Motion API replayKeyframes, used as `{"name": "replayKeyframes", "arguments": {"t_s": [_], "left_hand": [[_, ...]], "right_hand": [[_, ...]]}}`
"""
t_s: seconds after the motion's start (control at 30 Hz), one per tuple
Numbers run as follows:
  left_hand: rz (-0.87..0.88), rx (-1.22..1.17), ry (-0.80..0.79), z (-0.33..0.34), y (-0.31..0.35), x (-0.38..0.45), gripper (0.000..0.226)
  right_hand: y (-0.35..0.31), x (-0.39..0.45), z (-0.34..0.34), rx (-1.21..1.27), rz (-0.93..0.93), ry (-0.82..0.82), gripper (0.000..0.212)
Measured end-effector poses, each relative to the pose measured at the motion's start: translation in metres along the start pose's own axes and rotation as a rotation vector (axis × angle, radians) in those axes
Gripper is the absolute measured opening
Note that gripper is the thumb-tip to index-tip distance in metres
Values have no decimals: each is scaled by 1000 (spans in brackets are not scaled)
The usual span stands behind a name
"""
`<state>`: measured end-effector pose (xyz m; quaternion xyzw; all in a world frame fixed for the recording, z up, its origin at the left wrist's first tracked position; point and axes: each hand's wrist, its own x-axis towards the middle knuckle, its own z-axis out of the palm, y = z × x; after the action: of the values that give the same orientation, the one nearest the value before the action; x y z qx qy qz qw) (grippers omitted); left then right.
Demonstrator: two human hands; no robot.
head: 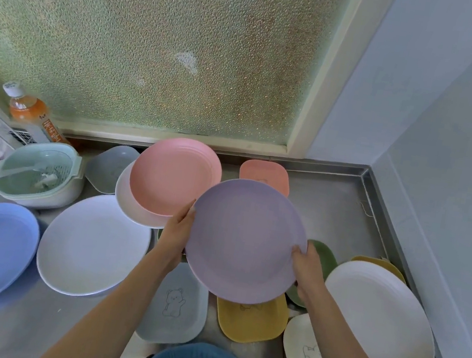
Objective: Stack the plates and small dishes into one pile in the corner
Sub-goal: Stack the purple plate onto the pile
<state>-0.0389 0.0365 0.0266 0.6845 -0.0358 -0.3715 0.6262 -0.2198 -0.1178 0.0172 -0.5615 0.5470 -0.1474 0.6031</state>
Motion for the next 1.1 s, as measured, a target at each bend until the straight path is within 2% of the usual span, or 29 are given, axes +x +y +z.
{"name": "replayKeyframes", "arguments": {"t_s": [0.07, 0.13, 0.3, 0.47, 0.53, 0.6, 0.67, 0.77, 0.87, 0.93, 1.1], "left_hand": [[-87, -49, -8, -3, -3, 0, 28], [-117, -64, 19, -4, -7, 3, 26], [-48, -60, 46, 6, -15, 7, 27], [-44, -45, -46, 7, -27, 14, 37], [-81, -77, -66, 8, -34, 16, 40], [-108, -142, -60, 11, -37, 15, 39], [-122, -189, -65, 15, -38, 15, 41], [-165, -170, -47, 21, -35, 19, 39], [-170, -141, -33, 22, -35, 19, 40], [-169, -143, -49, 21, -35, 18, 41], [-218, -183, -83, 18, -37, 17, 42]], "right_hand": [[-3, 1, 1, 58, 53, -36, 33], [-6, 1, 3, 77, 54, -28, 34], [3, -2, 2, -52, -78, 144, 37], [2, -7, -12, -121, -60, 117, 37], [2, -18, -23, -177, -192, 216, 34], [10, -33, -36, -287, -340, 386, 28], [28, -43, -47, -415, -317, 480, 32], [67, -53, -49, -556, -135, 371, 43], [95, -64, -43, -781, -148, 272, 59], [101, -67, -42, -842, -201, 332, 61], [90, -74, -49, -778, -227, 447, 51]]}}
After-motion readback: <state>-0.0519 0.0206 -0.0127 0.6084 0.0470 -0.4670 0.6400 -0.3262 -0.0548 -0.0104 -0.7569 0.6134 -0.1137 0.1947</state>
